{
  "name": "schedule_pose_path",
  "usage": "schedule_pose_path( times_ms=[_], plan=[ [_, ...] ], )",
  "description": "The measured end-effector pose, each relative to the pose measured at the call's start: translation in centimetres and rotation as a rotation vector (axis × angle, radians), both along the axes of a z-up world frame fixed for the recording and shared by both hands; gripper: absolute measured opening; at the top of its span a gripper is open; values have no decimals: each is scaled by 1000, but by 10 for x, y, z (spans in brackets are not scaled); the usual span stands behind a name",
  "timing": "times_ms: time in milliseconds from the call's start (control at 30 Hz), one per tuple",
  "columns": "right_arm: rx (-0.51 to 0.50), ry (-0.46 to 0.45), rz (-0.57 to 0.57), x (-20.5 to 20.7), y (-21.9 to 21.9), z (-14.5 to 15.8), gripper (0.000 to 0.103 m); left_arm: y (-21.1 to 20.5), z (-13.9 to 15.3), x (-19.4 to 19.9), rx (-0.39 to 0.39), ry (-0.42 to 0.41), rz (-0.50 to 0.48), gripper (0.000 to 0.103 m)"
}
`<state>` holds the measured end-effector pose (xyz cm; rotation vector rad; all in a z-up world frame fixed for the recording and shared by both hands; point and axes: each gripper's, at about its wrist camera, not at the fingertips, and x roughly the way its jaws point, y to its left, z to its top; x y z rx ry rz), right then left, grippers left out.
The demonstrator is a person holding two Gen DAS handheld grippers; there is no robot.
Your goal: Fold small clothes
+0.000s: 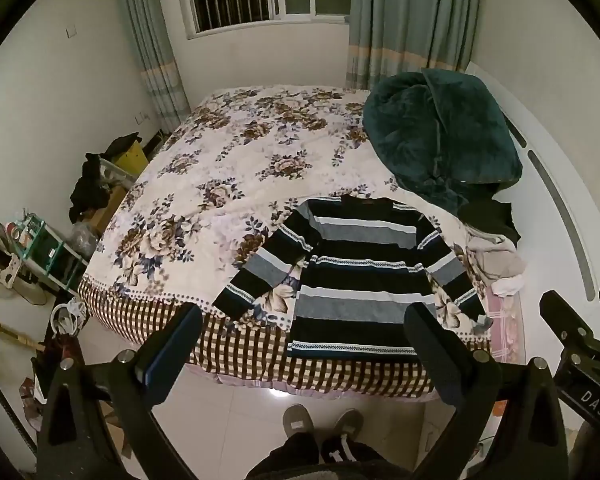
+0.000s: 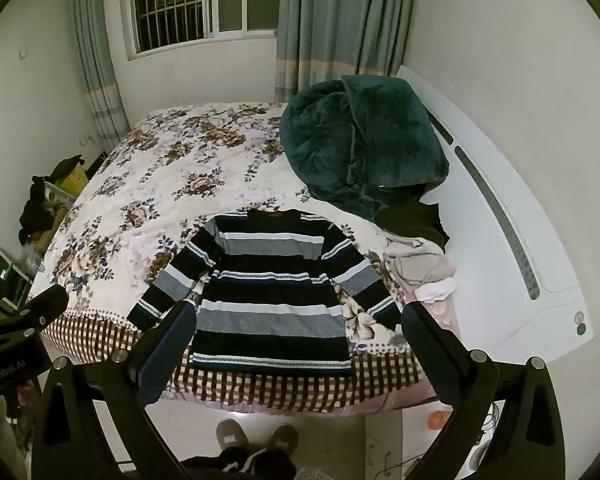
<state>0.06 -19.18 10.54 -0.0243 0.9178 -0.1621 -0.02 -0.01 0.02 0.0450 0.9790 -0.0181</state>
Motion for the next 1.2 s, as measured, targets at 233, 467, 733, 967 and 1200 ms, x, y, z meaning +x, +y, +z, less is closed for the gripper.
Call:
schedule_pose_path(
  times_ms=[233,467,733,967,1200],
  plan=[
    [-4,-2,-1,0,-1,3,103,0,0,0,-3,-6,1,103],
    [-1,-4,-1,-1,-2,4,103,0,0,0,-2,-14,0,103],
    [2,-7,4,0,-2,11,103,-7,12,7,-2,-20,1,103],
    [3,-11,4,0,-2,10,103,-11,21,15,0,-24,0,103],
    [5,-13,5,0,0,18,103,-10,21,13,-2,-30,0,103]
  ],
)
